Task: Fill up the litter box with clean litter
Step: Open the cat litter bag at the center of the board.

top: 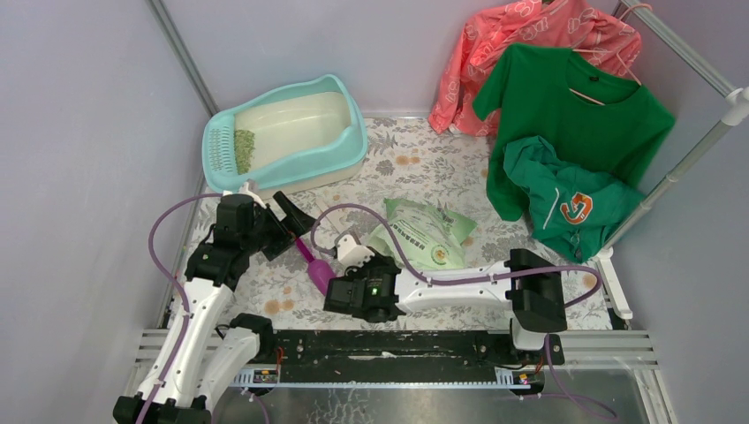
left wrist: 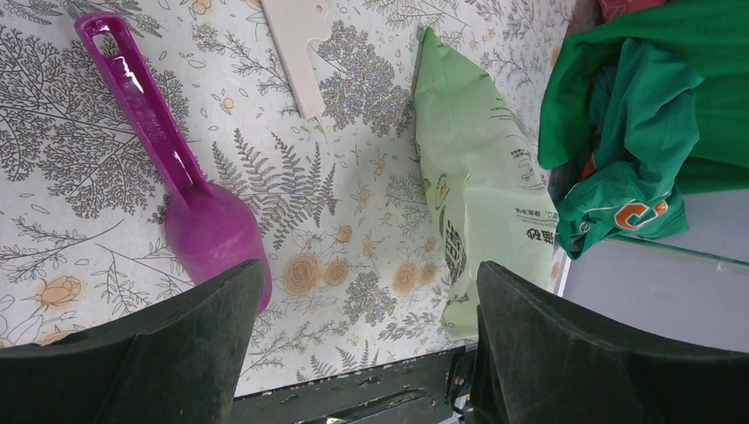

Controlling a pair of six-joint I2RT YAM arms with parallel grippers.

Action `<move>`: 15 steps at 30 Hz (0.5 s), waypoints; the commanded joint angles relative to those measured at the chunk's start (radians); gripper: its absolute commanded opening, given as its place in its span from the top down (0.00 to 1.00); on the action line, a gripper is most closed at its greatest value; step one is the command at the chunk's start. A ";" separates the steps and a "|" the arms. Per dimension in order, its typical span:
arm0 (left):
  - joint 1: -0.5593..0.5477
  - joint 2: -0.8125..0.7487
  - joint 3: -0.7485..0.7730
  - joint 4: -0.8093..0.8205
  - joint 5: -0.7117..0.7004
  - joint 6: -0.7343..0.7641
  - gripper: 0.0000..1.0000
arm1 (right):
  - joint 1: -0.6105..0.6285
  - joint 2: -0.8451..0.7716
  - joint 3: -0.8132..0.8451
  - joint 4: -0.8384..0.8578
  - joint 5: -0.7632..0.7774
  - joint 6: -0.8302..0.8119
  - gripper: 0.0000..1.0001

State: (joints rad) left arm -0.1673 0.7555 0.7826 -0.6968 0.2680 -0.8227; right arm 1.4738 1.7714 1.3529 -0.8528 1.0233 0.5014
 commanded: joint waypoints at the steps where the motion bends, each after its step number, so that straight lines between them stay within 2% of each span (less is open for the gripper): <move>1: 0.008 0.001 0.001 0.026 0.028 0.025 0.01 | -0.048 -0.004 0.002 0.049 0.134 -0.010 0.90; 5: 0.008 0.001 -0.009 0.032 0.031 0.026 0.01 | -0.087 0.012 -0.028 0.135 0.120 -0.084 0.83; 15: 0.009 -0.001 -0.016 0.036 0.033 0.024 0.01 | -0.137 0.012 -0.155 0.327 -0.033 -0.196 0.84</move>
State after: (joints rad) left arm -0.1673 0.7589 0.7746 -0.6941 0.2745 -0.8185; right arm 1.3468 1.7821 1.2224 -0.6178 1.0458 0.3496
